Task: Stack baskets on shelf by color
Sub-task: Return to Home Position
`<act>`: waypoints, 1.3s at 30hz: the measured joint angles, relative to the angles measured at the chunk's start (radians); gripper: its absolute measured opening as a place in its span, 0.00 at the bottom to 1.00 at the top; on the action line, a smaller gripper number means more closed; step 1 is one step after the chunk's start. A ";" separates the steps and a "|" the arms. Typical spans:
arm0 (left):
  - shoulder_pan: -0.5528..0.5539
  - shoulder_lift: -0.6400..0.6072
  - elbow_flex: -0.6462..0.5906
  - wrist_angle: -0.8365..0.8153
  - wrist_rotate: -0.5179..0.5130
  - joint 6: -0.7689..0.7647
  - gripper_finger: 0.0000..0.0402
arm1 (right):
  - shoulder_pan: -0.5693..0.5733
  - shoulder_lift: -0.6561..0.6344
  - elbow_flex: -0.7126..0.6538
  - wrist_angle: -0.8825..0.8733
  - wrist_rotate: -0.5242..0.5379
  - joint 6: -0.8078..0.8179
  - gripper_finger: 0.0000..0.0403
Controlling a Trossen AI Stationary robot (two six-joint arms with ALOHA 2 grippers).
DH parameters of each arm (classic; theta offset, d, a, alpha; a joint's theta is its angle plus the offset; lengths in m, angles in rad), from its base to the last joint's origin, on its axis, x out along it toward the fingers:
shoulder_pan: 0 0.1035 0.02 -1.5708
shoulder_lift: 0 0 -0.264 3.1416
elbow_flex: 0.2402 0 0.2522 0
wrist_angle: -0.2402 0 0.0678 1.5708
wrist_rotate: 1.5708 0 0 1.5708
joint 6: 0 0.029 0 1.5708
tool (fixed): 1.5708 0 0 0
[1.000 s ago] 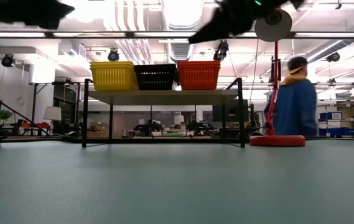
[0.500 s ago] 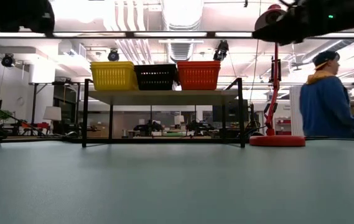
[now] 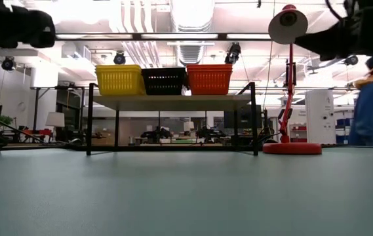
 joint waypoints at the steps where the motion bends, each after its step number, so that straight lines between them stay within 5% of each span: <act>1: 0.000 -0.003 -0.001 0.003 0.000 -0.009 0.04 | 0.000 -0.019 -0.013 0.000 0.000 0.000 0.02; 11: 0.000 -0.003 -0.018 0.011 0.000 -0.021 0.04 | 0.000 -0.199 -0.086 -0.095 0.008 -0.012 0.02; 30: 0.000 0.026 -0.080 0.011 -0.083 -0.019 0.04 | -0.002 -0.189 -0.100 -0.156 0.035 -0.007 0.02; 39: 0.000 0.050 -0.091 0.012 -0.086 -0.020 0.04 | -0.002 -0.189 -0.100 -0.156 0.034 0.280 0.02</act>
